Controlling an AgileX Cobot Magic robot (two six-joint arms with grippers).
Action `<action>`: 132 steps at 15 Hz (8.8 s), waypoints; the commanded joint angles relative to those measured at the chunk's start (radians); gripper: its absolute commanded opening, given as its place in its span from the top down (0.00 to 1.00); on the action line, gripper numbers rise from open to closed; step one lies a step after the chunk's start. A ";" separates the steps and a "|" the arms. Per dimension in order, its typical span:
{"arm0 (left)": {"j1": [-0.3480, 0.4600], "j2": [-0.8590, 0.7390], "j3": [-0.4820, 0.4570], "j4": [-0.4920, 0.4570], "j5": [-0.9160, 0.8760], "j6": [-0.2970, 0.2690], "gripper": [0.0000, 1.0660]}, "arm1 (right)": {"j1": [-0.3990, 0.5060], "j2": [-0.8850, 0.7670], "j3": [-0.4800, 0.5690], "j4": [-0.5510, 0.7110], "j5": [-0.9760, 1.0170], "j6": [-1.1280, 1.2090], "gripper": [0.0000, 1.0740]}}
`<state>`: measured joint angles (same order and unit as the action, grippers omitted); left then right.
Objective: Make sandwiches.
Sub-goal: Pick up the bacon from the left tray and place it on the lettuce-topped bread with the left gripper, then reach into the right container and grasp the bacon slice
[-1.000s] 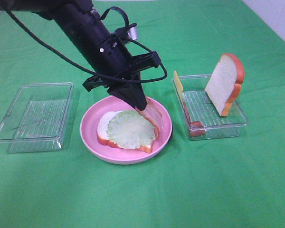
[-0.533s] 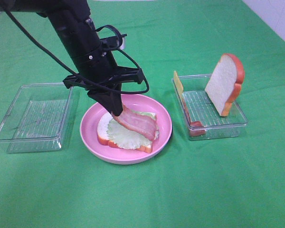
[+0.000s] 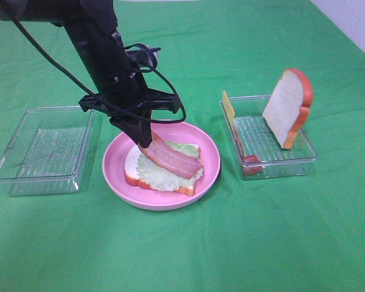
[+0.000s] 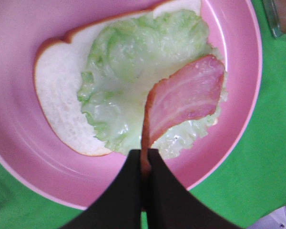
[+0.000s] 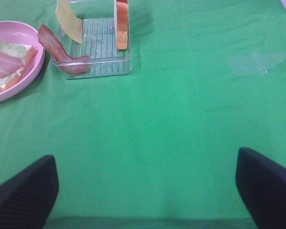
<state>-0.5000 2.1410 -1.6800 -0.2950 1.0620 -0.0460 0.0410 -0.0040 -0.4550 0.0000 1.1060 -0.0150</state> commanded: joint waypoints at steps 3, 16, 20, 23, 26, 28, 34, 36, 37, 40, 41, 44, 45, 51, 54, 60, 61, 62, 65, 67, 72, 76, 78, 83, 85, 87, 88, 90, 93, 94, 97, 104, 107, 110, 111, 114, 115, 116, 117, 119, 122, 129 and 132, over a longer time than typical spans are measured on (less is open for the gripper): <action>0.000 0.004 0.001 0.068 -0.016 -0.076 0.79 | -0.003 -0.024 0.003 0.000 -0.004 0.000 0.10; 0.332 -0.126 -0.127 0.273 0.258 -0.014 0.06 | -0.003 -0.024 0.003 0.000 -0.004 0.000 0.10; 0.421 -0.131 -0.124 0.295 0.258 0.009 0.06 | -0.003 -0.024 0.003 0.000 -0.004 0.000 0.10; 0.421 -0.142 -0.118 0.326 0.258 0.012 0.06 | -0.003 -0.024 0.003 0.000 -0.004 0.000 0.10; 0.421 -0.193 -0.096 0.348 0.256 0.016 0.07 | -0.003 -0.024 0.003 0.000 -0.004 0.000 0.10; 0.421 -0.261 -0.044 0.352 0.245 0.027 0.07 | -0.003 -0.024 0.003 0.000 -0.004 0.000 0.10; 0.421 -0.664 0.274 0.351 0.130 0.026 0.08 | -0.003 -0.024 0.003 0.000 -0.004 0.000 0.10; 0.421 -0.904 0.431 0.351 0.104 0.026 0.08 | -0.003 -0.024 0.003 0.000 -0.004 0.000 0.10; 0.421 -0.991 0.492 0.351 0.103 0.027 0.08 | -0.003 -0.024 0.003 0.000 -0.004 0.000 0.10; 0.421 -1.268 0.649 0.350 0.105 0.031 0.08 | -0.003 -0.024 0.003 0.000 -0.004 0.000 0.10; 0.421 -1.352 0.700 0.350 0.105 0.031 0.08 | -0.003 -0.024 0.003 0.000 -0.004 0.000 0.10; 0.421 -1.609 0.859 0.324 0.106 0.032 0.08 | -0.003 -0.024 0.003 0.000 -0.004 0.000 0.10; 0.421 -1.695 0.916 0.310 0.106 0.040 0.08 | -0.003 -0.024 0.003 0.000 -0.004 0.000 0.10; 0.421 -2.134 1.137 0.162 0.044 0.119 0.08 | -0.003 -0.024 0.003 0.000 -0.004 0.000 0.10; 0.421 -2.148 1.166 0.173 0.015 0.089 0.08 | -0.003 -0.025 0.003 0.000 -0.004 0.000 0.10; 0.421 -2.150 1.166 0.199 0.015 0.056 0.08 | -0.003 -0.023 0.003 0.000 -0.004 0.000 0.10; 0.425 -2.149 1.166 0.198 0.015 0.057 0.08 | -0.003 -0.023 0.003 0.000 -0.004 0.000 0.10; 0.442 -2.149 1.166 0.198 0.015 0.057 0.08 | -0.003 -0.023 0.003 0.000 -0.004 0.000 0.10; 0.607 -2.165 1.166 0.198 0.014 0.060 0.08 | -0.003 -0.021 0.003 0.000 -0.004 0.000 0.10; 0.630 -2.165 1.166 0.197 0.014 0.062 0.08 | -0.003 -0.021 0.003 0.000 -0.004 0.000 0.10; 0.627 -2.165 1.166 0.198 0.014 0.062 0.08 | -0.003 0.209 -0.081 0.033 0.039 0.036 0.11; 0.627 -2.165 1.166 0.198 0.014 0.063 0.08 | -0.003 0.840 -0.377 0.097 0.163 0.015 0.11; 0.627 -2.165 1.166 0.197 0.014 0.063 0.08 | -0.003 1.021 -0.457 0.094 0.162 0.015 0.11; 0.627 -2.165 1.166 0.197 0.014 0.063 0.08 | -0.003 1.494 -0.718 0.096 0.069 -0.011 0.11; 0.627 -2.165 1.166 0.197 0.014 0.063 0.08 | -0.002 1.543 -0.784 0.099 0.062 -0.002 0.11; 0.627 -2.165 1.166 0.194 0.014 0.063 0.08 | 0.040 1.550 -0.807 0.112 0.027 0.032 0.11; 0.627 -2.165 1.166 0.194 0.014 0.063 0.08 | 0.089 1.555 -0.807 0.109 -0.004 0.060 0.11; 0.627 -2.165 1.166 0.194 0.014 0.063 0.08 | 0.191 1.594 -0.808 0.105 -0.059 0.129 0.11; 0.627 -2.165 1.166 0.194 0.014 0.062 0.08 | 0.307 1.704 -0.867 0.106 -0.063 0.150 0.11; 0.627 -2.165 1.166 0.194 0.014 0.062 0.08 | 0.326 1.725 -0.888 0.106 -0.067 0.150 0.11; 0.627 -2.164 1.166 0.194 0.014 0.061 0.08 | 0.382 1.869 -1.007 0.128 -0.069 0.168 0.11; 0.627 -2.164 1.166 0.194 0.014 0.061 0.08 | 0.380 1.994 -1.017 0.072 -0.139 0.165 0.11; 0.627 -2.164 1.166 0.194 0.014 0.061 0.08 | 0.380 2.046 -1.017 0.072 -0.160 0.165 0.11; 0.627 -2.164 1.166 0.194 0.014 0.061 0.08 | 0.380 2.071 -1.017 0.077 -0.185 0.165 0.12; 0.627 -2.164 1.166 0.194 0.014 0.061 0.08 | 0.380 2.074 -1.017 0.077 -0.183 0.163 0.14; 0.627 -2.164 1.166 0.194 0.014 0.061 0.08 | 0.380 2.073 -1.017 0.080 -0.168 0.154 0.41; 0.627 -2.164 1.166 0.194 0.014 0.061 0.08 | 0.380 2.073 -1.017 0.083 -0.165 0.154 0.45; 0.627 -2.164 1.166 0.194 0.014 0.061 0.08 | 0.380 2.073 -1.017 0.085 -0.163 0.154 0.46; 0.627 -2.164 1.166 0.194 0.014 0.061 0.08 | 0.380 2.073 -1.017 0.086 -0.163 0.154 0.46; 0.627 -2.165 1.166 0.194 0.014 0.061 0.08 | 0.380 2.073 -1.017 0.087 -0.166 0.154 0.46; 0.627 -2.165 1.166 0.194 0.014 0.061 0.08 | 0.380 2.073 -1.017 0.087 -0.166 0.154 0.48; 0.627 -2.165 1.166 0.194 0.014 0.061 0.08 | 0.380 2.073 -1.017 0.087 -0.162 0.154 1.00; 0.627 -2.165 1.166 0.193 0.014 0.061 0.08 | 0.380 2.035 -1.017 0.096 -0.152 0.160 1.00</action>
<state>0.1260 -0.0050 -0.5180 -0.0930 1.0920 0.0180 0.4230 2.0510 -1.4680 0.0830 0.9380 0.1430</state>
